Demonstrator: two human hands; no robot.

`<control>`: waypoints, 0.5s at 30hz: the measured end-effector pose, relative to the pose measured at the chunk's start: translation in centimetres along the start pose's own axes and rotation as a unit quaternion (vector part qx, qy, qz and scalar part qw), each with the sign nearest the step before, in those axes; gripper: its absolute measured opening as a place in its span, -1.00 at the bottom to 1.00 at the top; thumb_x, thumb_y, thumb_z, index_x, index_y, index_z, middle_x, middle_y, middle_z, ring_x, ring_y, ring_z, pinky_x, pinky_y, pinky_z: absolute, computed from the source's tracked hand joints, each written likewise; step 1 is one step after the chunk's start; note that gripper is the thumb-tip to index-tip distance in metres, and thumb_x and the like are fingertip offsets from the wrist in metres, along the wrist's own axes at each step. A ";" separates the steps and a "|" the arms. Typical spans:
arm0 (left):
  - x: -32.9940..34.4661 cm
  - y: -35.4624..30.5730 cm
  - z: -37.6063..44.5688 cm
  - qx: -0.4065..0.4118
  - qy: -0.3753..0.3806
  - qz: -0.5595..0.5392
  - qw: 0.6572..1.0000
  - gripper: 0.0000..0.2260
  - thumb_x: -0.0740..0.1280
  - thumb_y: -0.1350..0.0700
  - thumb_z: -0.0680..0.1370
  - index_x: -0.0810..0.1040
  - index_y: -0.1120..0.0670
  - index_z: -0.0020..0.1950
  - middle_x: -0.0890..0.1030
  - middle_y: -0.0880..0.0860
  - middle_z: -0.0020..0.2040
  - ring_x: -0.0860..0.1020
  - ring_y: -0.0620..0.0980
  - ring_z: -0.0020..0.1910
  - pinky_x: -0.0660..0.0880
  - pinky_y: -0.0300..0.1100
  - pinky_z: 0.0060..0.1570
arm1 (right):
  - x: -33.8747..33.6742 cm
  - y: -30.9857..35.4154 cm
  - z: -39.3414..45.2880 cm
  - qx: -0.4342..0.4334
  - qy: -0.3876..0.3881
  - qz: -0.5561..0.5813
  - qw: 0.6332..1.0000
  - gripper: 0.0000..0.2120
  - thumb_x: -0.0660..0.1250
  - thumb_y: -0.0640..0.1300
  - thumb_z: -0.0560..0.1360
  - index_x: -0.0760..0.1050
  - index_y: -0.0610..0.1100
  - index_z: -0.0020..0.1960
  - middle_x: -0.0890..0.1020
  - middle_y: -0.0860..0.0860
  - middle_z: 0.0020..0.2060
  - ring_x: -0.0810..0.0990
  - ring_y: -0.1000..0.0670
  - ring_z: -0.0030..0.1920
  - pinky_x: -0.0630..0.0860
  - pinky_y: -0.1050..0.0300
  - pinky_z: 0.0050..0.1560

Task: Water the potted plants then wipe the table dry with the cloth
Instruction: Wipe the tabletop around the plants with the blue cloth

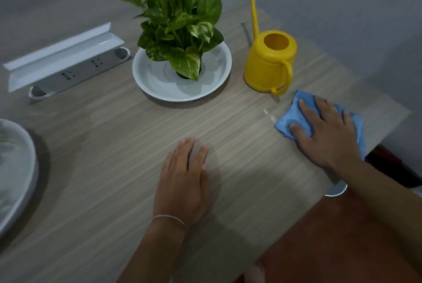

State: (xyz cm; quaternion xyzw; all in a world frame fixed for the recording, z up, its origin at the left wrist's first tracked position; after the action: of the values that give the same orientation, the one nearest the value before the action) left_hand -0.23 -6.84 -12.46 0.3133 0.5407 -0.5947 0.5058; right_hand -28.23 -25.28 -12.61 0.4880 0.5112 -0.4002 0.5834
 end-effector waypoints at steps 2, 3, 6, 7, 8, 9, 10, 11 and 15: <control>0.1 0.0 0.1 -0.003 -0.004 -0.006 1.000 -0.59 0.09 0.05 0.65 0.48 0.12 0.43 0.41 0.23 0.47 0.33 0.24 0.49 0.31 0.18 0.44 | 0.2 0.0 0.2 0.000 -0.002 -0.005 1.000 -0.28 -0.10 0.40 0.52 0.13 0.14 0.61 0.16 -0.06 0.63 0.10 -0.12 0.61 -0.04 -0.26 0.57; 0.2 0.0 0.1 -0.005 -0.007 -0.008 1.000 -0.60 0.10 0.06 0.64 0.49 0.12 0.43 0.41 0.23 0.47 0.33 0.24 0.49 0.30 0.18 0.45 | 0.2 0.0 0.1 -0.001 -0.005 -0.009 1.000 -0.28 -0.11 0.39 0.53 0.12 0.14 0.62 0.16 -0.06 0.63 0.09 -0.12 0.61 -0.04 -0.26 0.57; 0.3 0.2 -0.1 -0.009 -0.019 -0.006 1.000 -0.61 0.14 0.08 0.64 0.50 0.14 0.42 0.42 0.25 0.46 0.34 0.26 0.48 0.32 0.19 0.43 | 0.5 0.1 -0.1 -0.003 -0.004 -0.017 1.000 -0.32 -0.11 0.36 0.56 0.08 0.14 0.62 0.13 -0.07 0.63 0.07 -0.13 0.61 -0.04 -0.28 0.57; 0.4 0.1 -0.2 -0.009 -0.023 -0.008 1.000 -0.62 0.16 0.10 0.63 0.51 0.16 0.41 0.43 0.26 0.45 0.36 0.27 0.48 0.34 0.21 0.42 | 0.5 0.2 -0.2 0.003 0.001 -0.020 1.000 -0.33 -0.12 0.35 0.57 0.06 0.15 0.63 0.11 -0.07 0.64 0.06 -0.13 0.62 -0.05 -0.29 0.57; 0.4 0.1 -0.4 -0.008 -0.026 -0.014 1.000 -0.63 0.17 0.11 0.63 0.52 0.17 0.40 0.44 0.27 0.44 0.37 0.27 0.47 0.36 0.21 0.40 | 0.5 0.4 -0.5 0.009 0.006 -0.021 1.000 -0.33 -0.13 0.35 0.57 0.05 0.15 0.63 0.09 -0.07 0.64 0.04 -0.13 0.62 -0.05 -0.30 0.57; 0.2 0.3 -0.6 -0.007 -0.030 -0.024 0.999 -0.63 0.17 0.11 0.63 0.53 0.18 0.39 0.46 0.26 0.44 0.38 0.25 0.47 0.37 0.20 0.40 | 0.6 1.1 -1.2 0.011 0.009 -0.018 1.000 -0.33 -0.14 0.35 0.57 0.03 0.16 0.63 0.08 -0.07 0.65 0.02 -0.13 0.62 -0.06 -0.31 0.57; 0.0 0.4 -0.8 -0.008 -0.033 -0.042 0.999 -0.63 0.15 0.11 0.64 0.54 0.18 0.38 0.46 0.24 0.44 0.38 0.23 0.48 0.36 0.18 0.41 | 0.7 1.9 -2.0 0.010 0.012 -0.017 1.000 -0.33 -0.14 0.35 0.57 0.02 0.16 0.63 0.06 -0.08 0.65 0.00 -0.13 0.63 -0.08 -0.31 0.57; -0.1 0.4 -0.8 -0.015 -0.036 -0.074 0.996 -0.63 0.14 0.10 0.64 0.55 0.17 0.38 0.47 0.22 0.44 0.37 0.19 0.49 0.34 0.13 0.45 | 0.8 2.5 -3.1 0.007 0.015 -0.018 1.000 -0.33 -0.14 0.35 0.57 0.02 0.16 0.63 0.05 -0.08 0.65 -0.01 -0.13 0.63 -0.09 -0.31 0.57; -2.3 1.9 -2.7 -0.087 -0.045 -0.222 0.970 -0.61 0.12 0.04 0.65 0.55 0.16 0.37 0.45 0.15 0.45 0.35 0.08 0.51 0.22 -0.12 0.52 | 1.6 7.7 -10.1 -0.042 0.020 -0.017 0.999 -0.33 -0.07 0.32 0.57 0.08 0.12 0.64 0.06 -0.09 0.65 -0.01 -0.12 0.64 -0.08 -0.33 0.57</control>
State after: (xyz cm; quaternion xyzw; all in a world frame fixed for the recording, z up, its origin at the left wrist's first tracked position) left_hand 1.71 -3.43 -11.58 0.1132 0.6230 -0.6563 0.4102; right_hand -22.63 -13.79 -13.00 0.4623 0.5469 -0.3784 0.5865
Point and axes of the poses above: each hand's wrist, its own z-axis towards the middle knuckle, its own x-axis out of the palm, y = z × x, the point moved 7 cm from there along z, towards the middle knuckle
